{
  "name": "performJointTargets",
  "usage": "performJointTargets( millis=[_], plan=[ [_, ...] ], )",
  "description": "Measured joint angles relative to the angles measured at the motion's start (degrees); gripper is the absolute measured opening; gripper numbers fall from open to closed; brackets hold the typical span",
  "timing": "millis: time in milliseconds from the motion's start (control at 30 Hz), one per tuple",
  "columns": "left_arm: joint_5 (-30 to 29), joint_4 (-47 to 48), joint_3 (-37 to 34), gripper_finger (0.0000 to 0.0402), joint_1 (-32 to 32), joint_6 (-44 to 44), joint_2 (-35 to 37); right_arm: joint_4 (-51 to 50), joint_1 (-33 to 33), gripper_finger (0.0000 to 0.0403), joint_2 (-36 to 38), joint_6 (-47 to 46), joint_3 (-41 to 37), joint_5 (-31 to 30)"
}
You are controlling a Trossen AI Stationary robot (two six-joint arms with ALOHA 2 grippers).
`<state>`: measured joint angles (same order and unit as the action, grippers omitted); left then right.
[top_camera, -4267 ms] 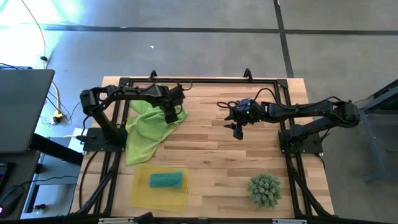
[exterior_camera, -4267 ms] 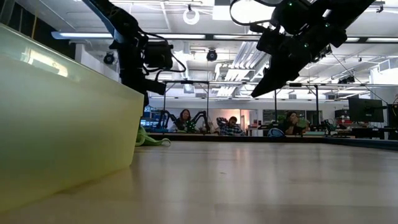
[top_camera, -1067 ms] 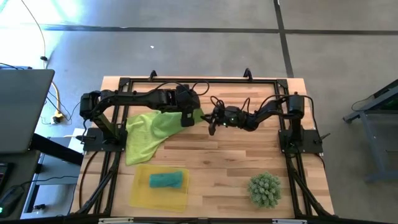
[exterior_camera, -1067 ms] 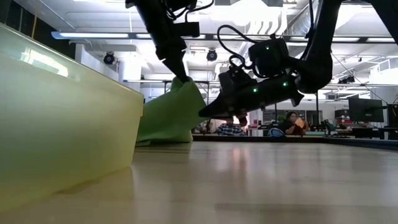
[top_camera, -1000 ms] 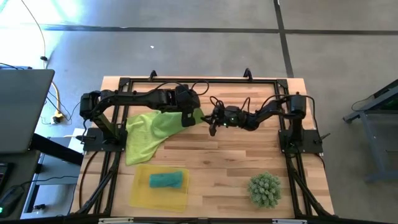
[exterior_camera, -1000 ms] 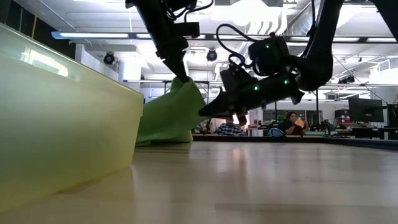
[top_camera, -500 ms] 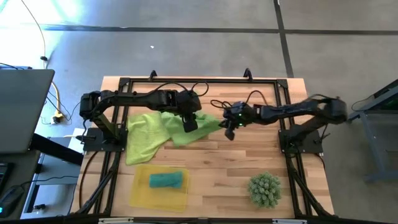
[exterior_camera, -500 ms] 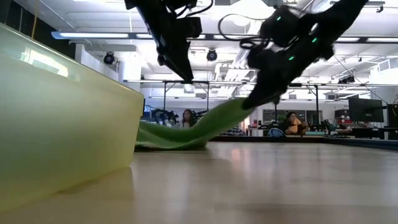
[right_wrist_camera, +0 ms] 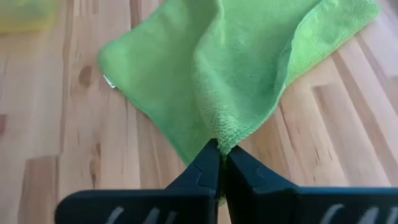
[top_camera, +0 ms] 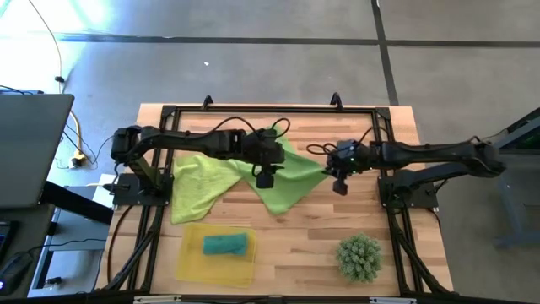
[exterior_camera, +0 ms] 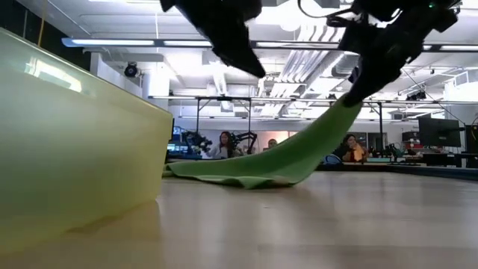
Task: Roll microfiber towels into tight, uniform cylinder then place into a basket
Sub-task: Fold the green microfiber towel
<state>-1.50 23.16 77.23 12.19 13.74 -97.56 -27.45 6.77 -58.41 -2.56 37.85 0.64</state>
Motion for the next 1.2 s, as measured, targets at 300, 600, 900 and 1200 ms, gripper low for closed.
performJointTargets(
  millis=[300,600,900,1200],
  plan=[
    [-1.14,-7.9,-0.05,0.0116,2.63,1.28,-9.46,-8.63,-3.49,0.0,-0.77,-3.13,-0.01,1.34],
    [-4.27,-6.32,-0.25,0.0116,2.2,6.22,-17.73,-12.61,-8.33,0.0,-1.99,10.08,0.03,1.22],
    [-5.2,-1.9,-0.18,0.0116,-0.55,-5.57,-21.39,-11.78,-8.29,0.0,-2.41,10.13,0.1,-6.16],
    [7.02,-7.49,-0.15,0.0115,-5.45,-14.78,-22.34,-8.18,-8.29,0.0,-2.41,10.51,0.1,-6.68]
  ],
)
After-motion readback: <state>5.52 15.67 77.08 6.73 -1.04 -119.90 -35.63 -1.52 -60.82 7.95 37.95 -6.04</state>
